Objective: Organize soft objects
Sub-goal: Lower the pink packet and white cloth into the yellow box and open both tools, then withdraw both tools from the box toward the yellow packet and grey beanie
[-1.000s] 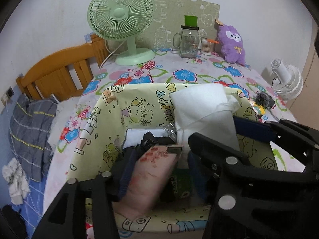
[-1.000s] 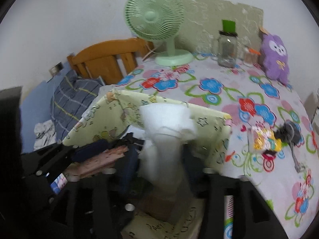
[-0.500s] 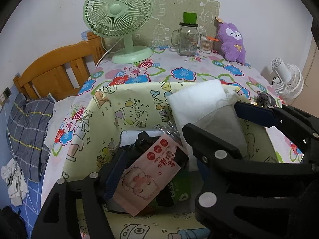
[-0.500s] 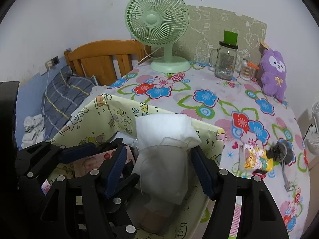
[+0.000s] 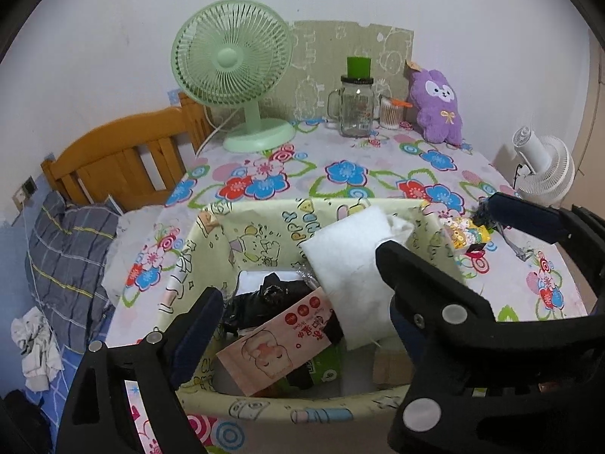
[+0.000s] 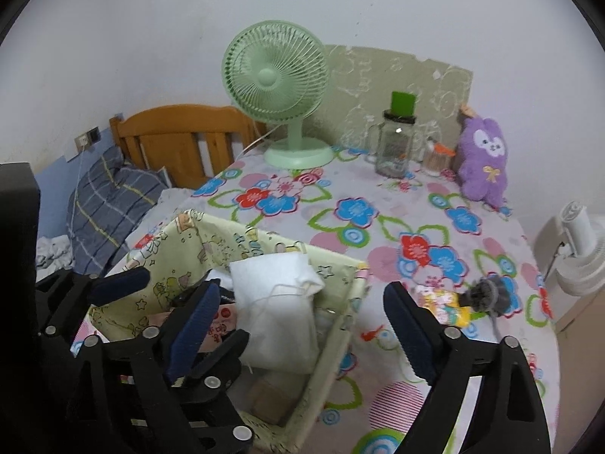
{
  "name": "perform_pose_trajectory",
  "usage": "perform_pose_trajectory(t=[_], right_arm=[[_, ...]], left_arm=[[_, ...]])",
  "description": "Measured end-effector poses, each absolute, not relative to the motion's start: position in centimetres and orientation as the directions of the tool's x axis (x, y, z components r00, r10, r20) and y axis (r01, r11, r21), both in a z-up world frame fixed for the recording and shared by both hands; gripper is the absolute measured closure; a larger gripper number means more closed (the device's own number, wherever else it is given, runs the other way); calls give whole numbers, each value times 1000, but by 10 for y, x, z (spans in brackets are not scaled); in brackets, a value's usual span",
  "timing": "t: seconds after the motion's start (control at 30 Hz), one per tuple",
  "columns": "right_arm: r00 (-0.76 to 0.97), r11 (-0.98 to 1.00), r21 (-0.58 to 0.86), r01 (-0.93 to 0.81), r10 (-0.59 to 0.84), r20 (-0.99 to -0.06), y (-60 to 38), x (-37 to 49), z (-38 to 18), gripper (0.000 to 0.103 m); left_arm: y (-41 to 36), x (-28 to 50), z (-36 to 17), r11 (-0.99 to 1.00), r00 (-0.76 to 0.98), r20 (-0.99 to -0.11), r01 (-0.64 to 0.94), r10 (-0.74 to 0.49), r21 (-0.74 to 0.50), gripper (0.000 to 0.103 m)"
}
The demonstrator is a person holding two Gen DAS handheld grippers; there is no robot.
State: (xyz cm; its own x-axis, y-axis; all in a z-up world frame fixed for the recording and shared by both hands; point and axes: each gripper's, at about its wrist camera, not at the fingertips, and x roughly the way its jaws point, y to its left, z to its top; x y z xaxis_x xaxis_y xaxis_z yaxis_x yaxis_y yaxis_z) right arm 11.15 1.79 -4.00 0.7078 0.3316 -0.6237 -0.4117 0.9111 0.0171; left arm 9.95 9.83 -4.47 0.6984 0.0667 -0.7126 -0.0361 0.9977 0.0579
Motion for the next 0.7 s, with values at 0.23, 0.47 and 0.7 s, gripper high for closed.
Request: perform_pose_trajectory(t=[0.23, 0.47, 0.7], right_arm=[[741, 921, 7, -390, 319, -591, -1, 96, -24, 9], [761, 928, 35, -372, 327, -560, -27, 83, -10, 4], [780, 932, 29, -362, 320, -538, -47, 70, 3, 3]], left_arm=[[82, 88, -30, 998, 722, -689, -36, 60, 49, 7], [64, 73, -13, 999, 759, -649, -35, 51, 37, 0], [42, 64, -1, 999, 775, -630, -26, 44, 38, 0]])
